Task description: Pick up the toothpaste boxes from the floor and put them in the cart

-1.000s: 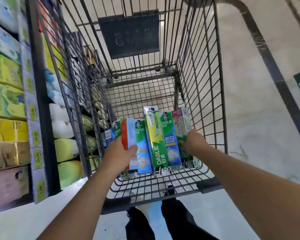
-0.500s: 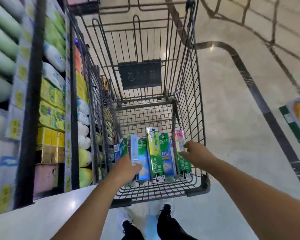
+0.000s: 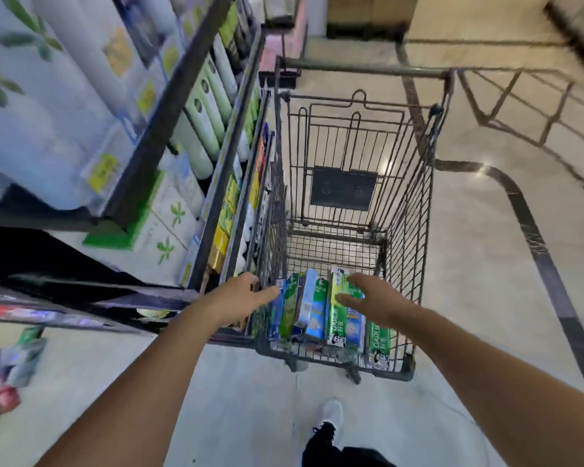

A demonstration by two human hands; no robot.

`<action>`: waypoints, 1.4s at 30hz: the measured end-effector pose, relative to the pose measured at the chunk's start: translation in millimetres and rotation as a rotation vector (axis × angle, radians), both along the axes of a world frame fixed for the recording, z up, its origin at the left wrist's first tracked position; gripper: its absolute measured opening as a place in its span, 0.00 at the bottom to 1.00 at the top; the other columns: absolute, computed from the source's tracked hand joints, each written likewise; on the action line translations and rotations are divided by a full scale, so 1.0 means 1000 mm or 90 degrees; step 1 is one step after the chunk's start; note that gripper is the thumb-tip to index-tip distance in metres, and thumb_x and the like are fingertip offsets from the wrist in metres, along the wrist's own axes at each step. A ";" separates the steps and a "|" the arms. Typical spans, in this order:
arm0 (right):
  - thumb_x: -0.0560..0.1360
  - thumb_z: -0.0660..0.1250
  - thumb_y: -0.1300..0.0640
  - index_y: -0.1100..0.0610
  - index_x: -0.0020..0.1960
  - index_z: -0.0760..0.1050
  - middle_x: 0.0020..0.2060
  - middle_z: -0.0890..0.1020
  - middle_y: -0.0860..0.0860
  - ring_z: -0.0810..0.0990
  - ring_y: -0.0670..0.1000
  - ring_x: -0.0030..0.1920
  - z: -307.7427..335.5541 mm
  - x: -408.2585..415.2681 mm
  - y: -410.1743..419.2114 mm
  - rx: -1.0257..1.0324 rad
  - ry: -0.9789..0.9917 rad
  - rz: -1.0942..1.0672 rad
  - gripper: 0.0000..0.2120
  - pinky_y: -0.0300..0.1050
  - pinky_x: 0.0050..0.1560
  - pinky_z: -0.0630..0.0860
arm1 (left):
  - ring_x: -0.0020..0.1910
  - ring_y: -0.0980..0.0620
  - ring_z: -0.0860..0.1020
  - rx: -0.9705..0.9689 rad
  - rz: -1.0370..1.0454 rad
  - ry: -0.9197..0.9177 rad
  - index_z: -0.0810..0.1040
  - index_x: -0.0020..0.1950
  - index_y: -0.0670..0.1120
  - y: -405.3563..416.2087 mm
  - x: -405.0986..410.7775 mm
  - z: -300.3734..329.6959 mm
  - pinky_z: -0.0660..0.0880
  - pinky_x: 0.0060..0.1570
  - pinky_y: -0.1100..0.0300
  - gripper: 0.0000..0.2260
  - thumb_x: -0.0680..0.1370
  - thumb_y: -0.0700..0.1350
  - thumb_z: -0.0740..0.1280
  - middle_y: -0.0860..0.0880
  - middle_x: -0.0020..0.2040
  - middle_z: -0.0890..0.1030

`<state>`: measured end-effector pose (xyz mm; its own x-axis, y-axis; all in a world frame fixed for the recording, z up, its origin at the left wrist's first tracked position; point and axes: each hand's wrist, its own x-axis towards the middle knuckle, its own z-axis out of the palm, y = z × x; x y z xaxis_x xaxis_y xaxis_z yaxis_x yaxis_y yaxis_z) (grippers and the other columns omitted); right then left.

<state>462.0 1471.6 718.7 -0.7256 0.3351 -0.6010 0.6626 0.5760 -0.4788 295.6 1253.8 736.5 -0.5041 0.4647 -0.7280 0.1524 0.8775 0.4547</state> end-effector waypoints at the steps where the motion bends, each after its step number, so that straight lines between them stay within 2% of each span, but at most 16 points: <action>1: 0.77 0.64 0.38 0.55 0.77 0.61 0.74 0.68 0.56 0.70 0.56 0.70 0.011 -0.002 -0.009 0.009 0.008 0.023 0.36 0.53 0.70 0.67 | 0.74 0.43 0.65 0.007 -0.011 0.015 0.57 0.79 0.45 -0.007 0.002 0.009 0.64 0.72 0.47 0.38 0.77 0.67 0.60 0.45 0.79 0.61; 4: 0.77 0.63 0.37 0.54 0.78 0.59 0.76 0.65 0.54 0.67 0.55 0.73 0.037 -0.010 -0.040 0.028 0.029 0.086 0.36 0.51 0.72 0.65 | 0.73 0.45 0.67 0.017 -0.037 0.049 0.58 0.79 0.47 -0.036 0.011 0.033 0.67 0.69 0.49 0.38 0.77 0.68 0.60 0.46 0.78 0.63; 8: 0.77 0.62 0.36 0.52 0.78 0.58 0.75 0.65 0.55 0.67 0.56 0.72 0.061 -0.026 -0.093 0.076 0.041 0.179 0.36 0.52 0.71 0.66 | 0.68 0.49 0.67 0.030 -0.023 0.096 0.65 0.73 0.46 -0.105 0.021 0.049 0.67 0.63 0.53 0.35 0.75 0.69 0.61 0.53 0.68 0.70; 11: 0.76 0.62 0.35 0.51 0.78 0.58 0.75 0.65 0.55 0.67 0.57 0.71 0.075 -0.036 -0.149 0.091 0.058 0.251 0.36 0.54 0.71 0.66 | 0.73 0.48 0.67 0.037 0.052 0.123 0.59 0.79 0.47 -0.179 0.032 0.063 0.67 0.69 0.52 0.43 0.73 0.72 0.61 0.49 0.76 0.65; 13: 0.76 0.62 0.35 0.50 0.78 0.57 0.76 0.63 0.55 0.65 0.57 0.73 0.084 -0.043 -0.195 0.100 0.070 0.316 0.36 0.55 0.72 0.65 | 0.69 0.48 0.71 0.035 0.105 0.131 0.63 0.77 0.47 -0.237 0.041 0.069 0.72 0.64 0.54 0.39 0.74 0.70 0.62 0.48 0.72 0.70; 15: 0.77 0.61 0.35 0.52 0.79 0.56 0.76 0.63 0.55 0.64 0.57 0.73 0.093 -0.050 -0.244 0.122 0.088 0.379 0.37 0.54 0.72 0.65 | 0.63 0.48 0.76 0.037 0.148 0.142 0.70 0.71 0.47 -0.296 0.053 0.071 0.75 0.57 0.57 0.35 0.74 0.70 0.63 0.51 0.63 0.76; 17: 0.77 0.60 0.35 0.52 0.79 0.57 0.75 0.64 0.56 0.66 0.58 0.72 0.100 -0.055 -0.295 0.132 0.107 0.427 0.37 0.52 0.69 0.67 | 0.64 0.48 0.75 0.024 0.180 0.163 0.71 0.69 0.46 -0.353 0.067 0.076 0.73 0.61 0.56 0.34 0.74 0.70 0.61 0.49 0.66 0.76; 19: 0.77 0.61 0.36 0.53 0.78 0.58 0.74 0.65 0.55 0.67 0.57 0.72 0.106 -0.058 -0.349 0.138 0.127 0.483 0.36 0.49 0.68 0.67 | 0.70 0.47 0.69 -0.010 0.226 0.168 0.67 0.74 0.47 -0.411 0.086 0.083 0.67 0.63 0.60 0.33 0.77 0.68 0.60 0.48 0.73 0.68; 22: 0.78 0.64 0.39 0.54 0.75 0.65 0.72 0.70 0.54 0.68 0.54 0.71 0.109 -0.058 -0.430 0.127 0.169 0.560 0.31 0.46 0.68 0.66 | 0.74 0.47 0.66 -0.059 0.300 0.171 0.60 0.78 0.49 -0.495 0.118 0.088 0.64 0.71 0.52 0.50 0.66 0.80 0.54 0.47 0.77 0.63; 24: 0.77 0.65 0.40 0.57 0.71 0.70 0.69 0.74 0.53 0.68 0.51 0.70 0.106 -0.059 -0.482 0.124 0.198 0.607 0.28 0.41 0.67 0.64 | 0.71 0.48 0.70 -0.080 0.347 0.195 0.61 0.78 0.48 -0.547 0.141 0.087 0.66 0.71 0.50 0.50 0.66 0.80 0.54 0.47 0.75 0.67; 26: 0.77 0.64 0.38 0.57 0.75 0.66 0.71 0.72 0.53 0.65 0.51 0.73 0.103 -0.059 -0.532 0.119 0.196 0.658 0.33 0.42 0.70 0.62 | 0.70 0.48 0.70 -0.085 0.393 0.211 0.61 0.78 0.49 -0.594 0.164 0.087 0.66 0.70 0.50 0.45 0.70 0.77 0.56 0.47 0.74 0.69; 28: 0.77 0.63 0.37 0.54 0.78 0.58 0.70 0.70 0.54 0.65 0.55 0.73 0.103 -0.060 -0.578 0.108 0.187 0.713 0.36 0.46 0.70 0.63 | 0.71 0.48 0.70 -0.074 0.459 0.216 0.59 0.79 0.52 -0.634 0.186 0.086 0.66 0.70 0.49 0.49 0.66 0.80 0.56 0.47 0.75 0.68; 30: 0.77 0.63 0.36 0.51 0.78 0.57 0.72 0.69 0.52 0.65 0.53 0.73 0.100 -0.062 -0.618 0.091 0.198 0.750 0.36 0.46 0.69 0.63 | 0.72 0.48 0.68 -0.078 0.509 0.220 0.59 0.79 0.52 -0.667 0.205 0.085 0.65 0.71 0.49 0.51 0.64 0.81 0.55 0.47 0.76 0.67; 32: 0.77 0.62 0.35 0.51 0.78 0.58 0.75 0.66 0.50 0.63 0.51 0.75 0.097 -0.065 -0.653 0.093 0.214 0.805 0.36 0.46 0.72 0.62 | 0.73 0.47 0.67 -0.099 0.548 0.217 0.62 0.78 0.47 -0.690 0.217 0.086 0.65 0.71 0.52 0.45 0.70 0.75 0.58 0.47 0.76 0.67; 35: 0.77 0.62 0.37 0.52 0.78 0.58 0.73 0.68 0.52 0.63 0.51 0.74 0.090 -0.073 -0.695 0.074 0.197 0.856 0.35 0.46 0.72 0.62 | 0.72 0.47 0.68 -0.129 0.575 0.236 0.64 0.76 0.44 -0.717 0.216 0.080 0.65 0.69 0.55 0.38 0.76 0.68 0.60 0.46 0.75 0.67; 42: 0.76 0.64 0.37 0.52 0.77 0.61 0.73 0.67 0.51 0.64 0.52 0.73 0.072 -0.139 -0.770 0.055 0.200 0.904 0.35 0.51 0.71 0.64 | 0.72 0.48 0.68 -0.112 0.661 0.203 0.63 0.77 0.46 -0.768 0.176 0.072 0.66 0.68 0.56 0.38 0.75 0.69 0.62 0.51 0.76 0.66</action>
<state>322.9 701.8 790.8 -0.5654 -0.7354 -0.3735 -0.6008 0.6775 -0.4244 471.3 485.4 808.1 -0.7661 -0.3919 -0.5095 -0.6091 0.6956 0.3809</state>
